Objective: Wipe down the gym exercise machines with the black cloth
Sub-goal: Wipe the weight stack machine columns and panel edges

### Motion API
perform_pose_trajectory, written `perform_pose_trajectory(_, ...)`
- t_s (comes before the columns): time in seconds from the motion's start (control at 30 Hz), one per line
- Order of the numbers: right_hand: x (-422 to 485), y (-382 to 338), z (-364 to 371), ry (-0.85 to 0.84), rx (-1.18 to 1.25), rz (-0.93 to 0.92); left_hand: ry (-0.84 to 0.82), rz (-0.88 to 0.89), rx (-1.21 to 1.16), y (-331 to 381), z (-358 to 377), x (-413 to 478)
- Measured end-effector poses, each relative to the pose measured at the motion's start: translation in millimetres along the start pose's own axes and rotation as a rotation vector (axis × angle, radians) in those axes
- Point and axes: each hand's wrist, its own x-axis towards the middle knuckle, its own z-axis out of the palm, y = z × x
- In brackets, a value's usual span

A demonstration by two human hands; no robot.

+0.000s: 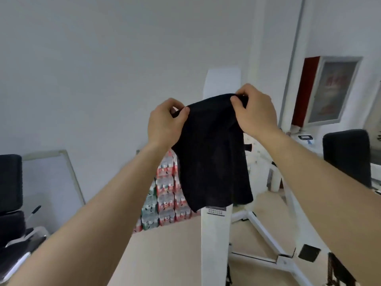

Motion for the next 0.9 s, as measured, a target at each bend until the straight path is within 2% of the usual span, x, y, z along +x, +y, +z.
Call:
perform_pose_trajectory(0.17, 63, -7, 12, 0.11, -0.228, 0.043, 0.021, -0.091, -0.048, 14, 38, 73)
perform_pose_trajectory(0.3, 92, -4, 18, 0.154, -0.288, 0.066, -0.026, -0.149, -0.101, 17, 60, 110)
perform_pose_trajectory(0.37, 103, -1, 17, 0.185, -0.302, 0.057, -0.045, -0.174, -0.2, 14, 69, 129)
perform_pose_trajectory(0.43, 109, -1, 16, 0.235, -0.379, 0.002, -0.069, -0.192, -0.313, 11, 75, 142)
perform_pose_trajectory(0.53, 111, -5, 19, 0.301, -0.57, -0.173, -0.073, -0.188, -0.396, 4, 85, 152)
perform_pose_trajectory(0.6, 110, -8, 20, 0.317, -0.648, -0.278, -0.066, -0.171, -0.445, 1, 91, 156)
perform_pose_trajectory(0.67, 107, -11, 19, 0.254, -0.664, -0.308, -0.04, -0.126, -0.456, 0, 96, 160)
perform_pose_trajectory(0.73, 105, -13, 20, 0.161, -0.653, -0.26, 0.032, -0.045, -0.411, 1, 102, 164)
perform_pose_trajectory(0.83, 97, -21, 22, 0.196, -0.705, -0.233, 0.166, 0.083, -0.329, 4, 112, 165)
perform_pose_trajectory(0.9, 83, -30, 27, 0.201, -0.741, -0.196, 0.184, 0.133, -0.402, 3, 116, 166)
